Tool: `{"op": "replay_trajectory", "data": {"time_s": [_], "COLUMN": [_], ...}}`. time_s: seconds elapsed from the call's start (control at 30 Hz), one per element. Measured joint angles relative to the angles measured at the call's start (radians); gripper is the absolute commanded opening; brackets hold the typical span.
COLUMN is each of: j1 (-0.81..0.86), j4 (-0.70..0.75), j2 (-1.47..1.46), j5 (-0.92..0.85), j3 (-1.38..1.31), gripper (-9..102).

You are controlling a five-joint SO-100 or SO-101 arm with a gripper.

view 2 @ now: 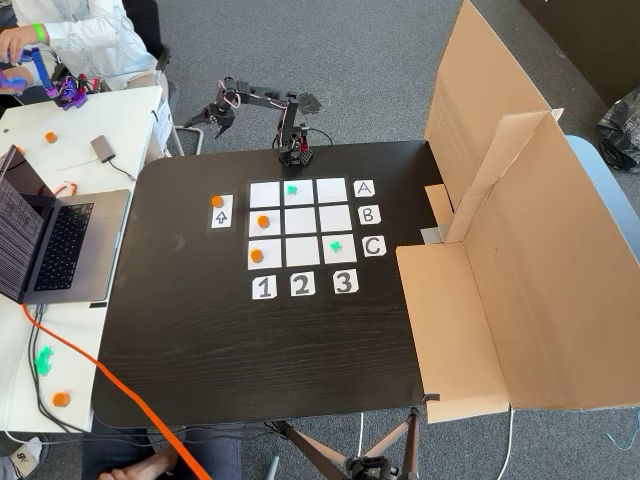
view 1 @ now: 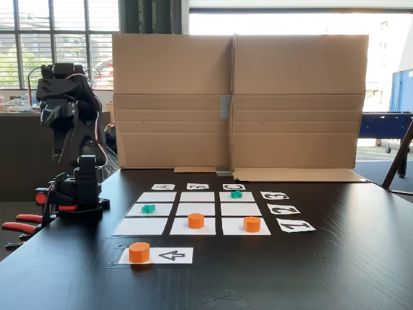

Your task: Pick up the round, orange token and place it in the grid on square B2.

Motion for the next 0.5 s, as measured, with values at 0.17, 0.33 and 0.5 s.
{"op": "replay_trajectory", "data": {"time_s": [0.17,0.33,0.5], "j1": [-0.091,-0.160,-0.225], "j4": [0.000,0.000,0.000], "j2": [-0.172,-0.351,-0.512], "j5": [-0.029,-0.051,-0.075], "j3": [-0.057,-0.114,-0.175], "gripper": [56,57,57]}}
